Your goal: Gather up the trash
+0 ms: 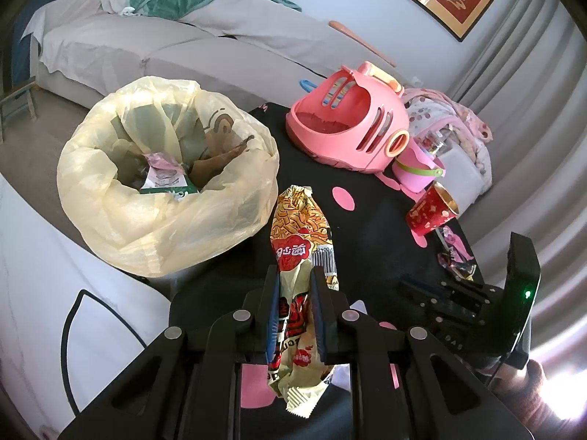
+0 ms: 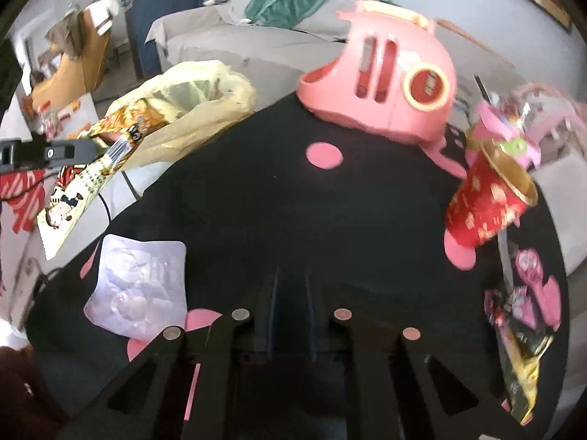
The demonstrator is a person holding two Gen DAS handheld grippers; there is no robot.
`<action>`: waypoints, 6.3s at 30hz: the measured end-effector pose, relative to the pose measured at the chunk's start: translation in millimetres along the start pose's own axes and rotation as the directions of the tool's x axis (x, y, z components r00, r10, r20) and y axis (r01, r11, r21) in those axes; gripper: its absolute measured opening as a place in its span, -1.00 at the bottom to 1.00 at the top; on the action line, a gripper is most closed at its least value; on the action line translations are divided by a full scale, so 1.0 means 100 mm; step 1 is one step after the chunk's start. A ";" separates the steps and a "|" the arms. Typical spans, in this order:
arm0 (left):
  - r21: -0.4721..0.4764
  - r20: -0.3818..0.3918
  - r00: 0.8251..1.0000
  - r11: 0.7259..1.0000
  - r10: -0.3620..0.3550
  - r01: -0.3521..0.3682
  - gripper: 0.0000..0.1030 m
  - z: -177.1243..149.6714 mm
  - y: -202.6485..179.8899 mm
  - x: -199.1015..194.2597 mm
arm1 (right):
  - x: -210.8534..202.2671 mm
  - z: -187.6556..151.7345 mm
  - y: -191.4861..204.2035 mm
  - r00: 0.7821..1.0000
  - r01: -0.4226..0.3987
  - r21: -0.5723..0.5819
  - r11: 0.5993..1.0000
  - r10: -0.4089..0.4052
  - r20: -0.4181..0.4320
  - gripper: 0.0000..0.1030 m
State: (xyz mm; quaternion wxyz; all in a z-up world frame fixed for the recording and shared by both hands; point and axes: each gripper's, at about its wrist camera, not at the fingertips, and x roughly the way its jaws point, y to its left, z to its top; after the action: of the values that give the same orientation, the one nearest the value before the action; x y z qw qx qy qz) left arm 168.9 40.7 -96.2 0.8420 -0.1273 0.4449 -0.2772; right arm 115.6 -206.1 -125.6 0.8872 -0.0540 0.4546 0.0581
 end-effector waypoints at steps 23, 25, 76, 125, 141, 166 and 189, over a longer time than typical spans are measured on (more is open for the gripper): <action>0.055 -0.161 0.985 0.997 0.061 -0.053 -0.68 -0.58 -0.01 0.12 | 0.30 0.08 0.48 0.930 -0.368 -0.018 0.930 0.368 -0.009 -0.62; 0.051 -0.161 0.985 0.997 0.058 -0.051 -0.68 -0.58 -0.01 0.12 | 0.22 0.06 0.53 0.934 -0.357 -0.044 0.933 0.357 0.000 -0.86; 0.069 0.280 0.951 0.985 0.134 -0.159 -0.68 0.28 -0.13 -1.20 | -1.27 0.70 0.67 0.923 -0.092 -0.146 0.985 0.139 0.358 -0.93; -0.004 0.046 0.989 0.990 0.143 -0.143 -0.68 0.20 0.20 -0.22 | -0.20 0.42 -0.27 0.982 0.007 0.000 1.000 -0.007 0.188 -0.93; -0.054 0.066 0.990 0.991 0.125 -0.121 -0.68 0.19 0.34 -0.35 | -0.11 0.21 -0.27 0.986 -0.112 0.013 0.994 0.109 0.125 -0.04; 0.002 -0.026 0.994 0.995 0.102 -0.102 -0.68 0.08 0.08 0.01 | 0.44 0.20 0.02 0.999 -0.035 -0.039 0.999 0.034 -0.015 0.39; 0.011 -0.067 0.996 0.998 0.063 -0.062 -0.68 -0.05 0.06 0.09 | 0.24 0.10 -0.17 0.982 -0.185 0.127 0.974 0.180 0.053 -0.36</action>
State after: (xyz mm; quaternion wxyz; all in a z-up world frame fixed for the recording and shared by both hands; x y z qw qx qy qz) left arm 170.9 40.4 -108.0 0.8354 -0.1002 0.4754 -0.2570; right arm 140.2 -219.9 -138.7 0.8887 0.0479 0.4424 0.1104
